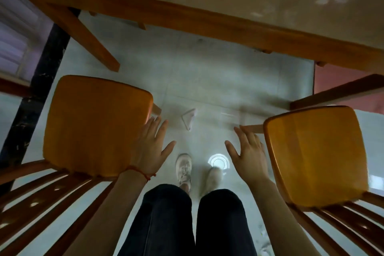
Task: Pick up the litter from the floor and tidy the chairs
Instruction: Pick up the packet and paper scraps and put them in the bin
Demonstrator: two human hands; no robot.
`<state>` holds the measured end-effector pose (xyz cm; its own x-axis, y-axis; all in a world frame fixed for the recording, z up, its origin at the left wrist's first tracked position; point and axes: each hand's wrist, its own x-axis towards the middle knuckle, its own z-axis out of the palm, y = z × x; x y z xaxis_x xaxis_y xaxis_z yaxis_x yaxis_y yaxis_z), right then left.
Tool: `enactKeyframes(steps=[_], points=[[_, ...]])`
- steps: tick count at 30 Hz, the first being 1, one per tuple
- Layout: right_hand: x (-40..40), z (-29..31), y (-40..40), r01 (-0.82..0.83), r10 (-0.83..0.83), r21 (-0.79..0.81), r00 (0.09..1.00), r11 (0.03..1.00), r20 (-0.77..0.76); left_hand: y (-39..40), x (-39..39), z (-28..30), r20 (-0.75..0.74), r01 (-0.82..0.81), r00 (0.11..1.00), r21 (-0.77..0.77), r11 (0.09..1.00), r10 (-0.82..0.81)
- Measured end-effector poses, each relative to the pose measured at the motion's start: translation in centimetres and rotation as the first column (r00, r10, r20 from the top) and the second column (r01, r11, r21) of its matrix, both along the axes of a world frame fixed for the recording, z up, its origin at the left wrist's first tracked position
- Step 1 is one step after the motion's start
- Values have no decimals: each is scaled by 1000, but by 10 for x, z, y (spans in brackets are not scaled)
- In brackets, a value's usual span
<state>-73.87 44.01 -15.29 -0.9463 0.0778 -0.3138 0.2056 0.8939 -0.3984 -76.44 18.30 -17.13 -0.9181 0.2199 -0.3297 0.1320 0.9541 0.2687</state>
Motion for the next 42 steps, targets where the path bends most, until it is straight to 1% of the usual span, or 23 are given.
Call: enactKeyframes(steps=[3, 7, 10, 13, 15, 20, 25, 31, 35, 37, 42], points=[[-30, -36, 5, -35, 36, -10, 998, 999, 46, 5, -19, -31, -2, -52, 999, 22, 998, 52], [-66, -106, 5, -115, 118, -34, 986, 993, 120, 12, -35, -85, -25, -129, 991, 40, 991, 130], [-88, -173, 1, -179, 185, -59, 975, 982, 125, 17, -41, -144, -27, -191, 981, 48, 980, 192], [-108, -250, -7, -207, 217, -77, 963, 975, 161, 20, -42, -213, -12, -207, 978, 52, 977, 207], [-117, -301, -14, -188, 203, -94, 961, 978, 187, 19, -41, -257, -7, -206, 979, 40, 978, 206], [-125, -418, -34, -66, 99, -134, 962, 989, 256, 14, -39, -358, -7, -229, 973, 36, 973, 230], [-124, -502, -58, 25, 9, -144, 973, 989, 229, 4, -33, -434, 22, -207, 978, 31, 978, 207], [-129, -579, -88, 162, -125, -160, 968, 974, 219, -15, -28, -501, 28, -198, 980, -3, 980, 198], [-137, -609, -103, 348, -308, -169, 924, 922, 228, -24, -29, -527, 32, -194, 980, -12, 981, 194], [-140, -618, -106, 409, -371, -170, 903, 897, 216, -28, -31, -534, 28, -189, 981, -15, 982, 190], [-143, -626, -107, 411, -382, -186, 908, 892, 175, -34, -35, -542, 22, -187, 982, -18, 982, 187]])
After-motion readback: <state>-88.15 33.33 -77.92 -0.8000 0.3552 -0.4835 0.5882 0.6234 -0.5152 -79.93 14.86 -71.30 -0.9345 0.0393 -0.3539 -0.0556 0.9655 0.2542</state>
